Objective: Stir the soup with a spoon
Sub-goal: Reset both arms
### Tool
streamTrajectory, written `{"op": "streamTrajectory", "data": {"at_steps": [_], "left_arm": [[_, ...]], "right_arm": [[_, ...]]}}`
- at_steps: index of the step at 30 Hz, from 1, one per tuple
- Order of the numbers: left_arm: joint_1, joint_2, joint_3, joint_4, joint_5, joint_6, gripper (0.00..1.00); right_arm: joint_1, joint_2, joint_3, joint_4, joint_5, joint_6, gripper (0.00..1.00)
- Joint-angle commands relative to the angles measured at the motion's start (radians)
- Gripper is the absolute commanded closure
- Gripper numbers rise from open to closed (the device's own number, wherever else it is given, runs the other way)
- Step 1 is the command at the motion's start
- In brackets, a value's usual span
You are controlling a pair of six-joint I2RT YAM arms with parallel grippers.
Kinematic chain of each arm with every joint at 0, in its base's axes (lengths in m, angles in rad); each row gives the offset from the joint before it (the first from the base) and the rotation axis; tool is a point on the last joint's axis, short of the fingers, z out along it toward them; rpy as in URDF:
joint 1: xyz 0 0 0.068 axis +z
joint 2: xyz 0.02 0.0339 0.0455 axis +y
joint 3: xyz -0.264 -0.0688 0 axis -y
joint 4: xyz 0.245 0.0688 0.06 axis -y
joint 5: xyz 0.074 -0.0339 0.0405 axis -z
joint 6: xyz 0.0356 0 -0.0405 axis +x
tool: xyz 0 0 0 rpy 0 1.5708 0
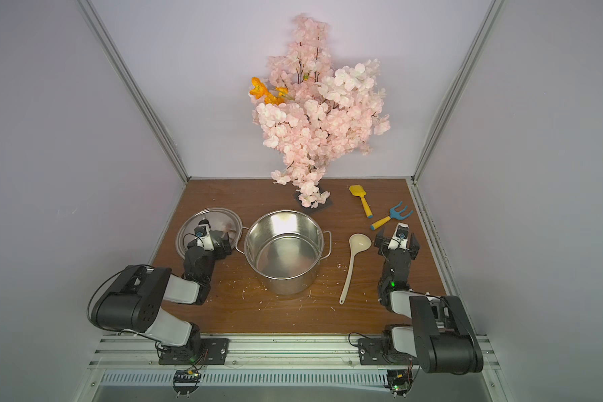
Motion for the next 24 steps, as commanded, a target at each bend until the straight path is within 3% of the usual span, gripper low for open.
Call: {"op": "streamTrajectory", "data": {"at_steps": [1, 3, 8, 10, 13, 16, 19, 24], "left_arm": [[0.018, -0.002, 0.011, 0.052, 0.039, 0.016, 0.02], [0.018, -0.005, 0.010, 0.051, 0.037, 0.016, 0.02], [0.016, -0.010, 0.010, 0.045, 0.036, 0.017, 0.02], [0.017, -0.010, 0.010, 0.043, 0.034, 0.016, 0.02], [0.017, -0.010, 0.011, 0.042, 0.035, 0.016, 0.02], [0.018, -0.009, 0.013, 0.040, 0.036, 0.016, 0.02], [0.018, -0.006, 0.018, 0.033, 0.038, 0.016, 0.02], [0.018, -0.010, 0.016, 0.032, 0.039, 0.017, 0.02]], "right_arm": [[-0.025, 0.025, -0.015, 0.073, -0.212, 0.048, 0.01], [-0.022, 0.087, -0.055, 0.244, -0.298, 0.015, 0.01], [-0.024, 0.267, -0.058, 0.437, -0.285, 0.030, 0.00], [-0.016, 0.218, -0.013, 0.271, -0.272, 0.015, 0.00], [-0.014, 0.250, -0.027, 0.351, -0.294, 0.011, 0.00], [-0.012, 0.255, 0.023, 0.272, -0.409, -0.035, 0.00], [0.017, 0.250, 0.038, 0.227, -0.349, -0.052, 0.00], [0.017, 0.252, 0.040, 0.224, -0.349, -0.053, 0.01]]}}
